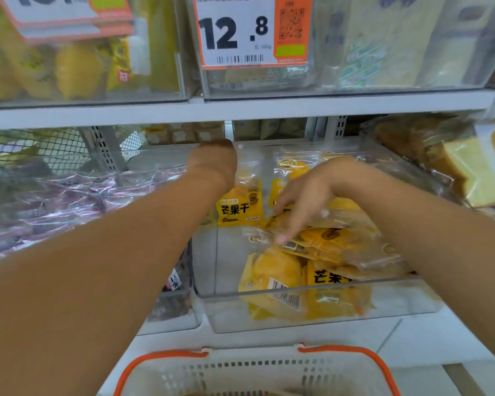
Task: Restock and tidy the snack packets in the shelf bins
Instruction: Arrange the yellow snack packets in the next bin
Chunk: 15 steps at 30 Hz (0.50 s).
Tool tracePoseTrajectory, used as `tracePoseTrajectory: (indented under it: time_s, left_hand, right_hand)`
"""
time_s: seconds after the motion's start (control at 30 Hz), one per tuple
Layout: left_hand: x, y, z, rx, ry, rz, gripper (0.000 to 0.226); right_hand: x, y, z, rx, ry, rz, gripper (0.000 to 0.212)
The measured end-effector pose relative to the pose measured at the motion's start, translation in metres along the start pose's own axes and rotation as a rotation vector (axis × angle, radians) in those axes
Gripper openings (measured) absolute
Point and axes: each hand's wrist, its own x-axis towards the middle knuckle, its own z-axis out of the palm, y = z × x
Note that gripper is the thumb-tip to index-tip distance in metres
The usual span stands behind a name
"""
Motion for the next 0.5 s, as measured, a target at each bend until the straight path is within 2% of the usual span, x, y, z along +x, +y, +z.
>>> tracePoseTrajectory:
  time_s: [0.03,0.07,0.1,0.17,0.2,0.23,0.3,0.4,0.47,0.5]
  left_hand:
    - [0.0,-0.001,-0.001,-0.017,-0.016,0.012,0.059]
    - [0.0,-0.002,-0.001,-0.04,-0.036,0.027,0.07]
    - [0.0,-0.004,-0.002,-0.075,-0.063,0.047,0.081]
    - [0.0,-0.008,-0.005,-0.181,-0.115,0.074,0.101]
    - [0.0,-0.009,-0.006,-0.251,-0.127,0.075,0.107]
    - [-0.001,-0.01,-0.008,-0.336,-0.125,0.071,0.109]
    - [-0.007,-0.011,-0.014,-0.529,-0.077,0.05,0.094]
    - [-0.026,-0.015,-0.018,-0.875,-0.024,-0.008,0.029]
    - [-0.036,-0.016,-0.02,-0.923,-0.036,0.035,0.052]
    - [-0.037,-0.016,-0.02,-0.827,-0.044,0.093,0.057]
  right_hand:
    - [-0.011,0.001,0.001,-0.074,-0.078,-0.001,0.094]
    - [-0.014,0.003,0.006,-0.072,-0.076,-0.014,0.099]
    - [-0.013,0.006,0.011,-0.012,-0.021,-0.048,0.087]
    - [-0.008,0.012,0.015,0.19,0.198,-0.159,0.026]
    - [-0.004,0.014,0.014,0.257,0.328,-0.196,0.011]
    - [-0.002,0.015,0.013,0.286,0.466,-0.216,0.021]
    - [0.004,0.007,0.011,0.362,0.718,-0.26,0.023]
    - [0.022,-0.008,0.015,0.512,0.841,-0.241,0.032]
    - [0.038,-0.013,0.018,0.655,0.874,-0.149,0.039]
    - [0.045,-0.013,0.018,0.785,0.871,-0.137,0.034]
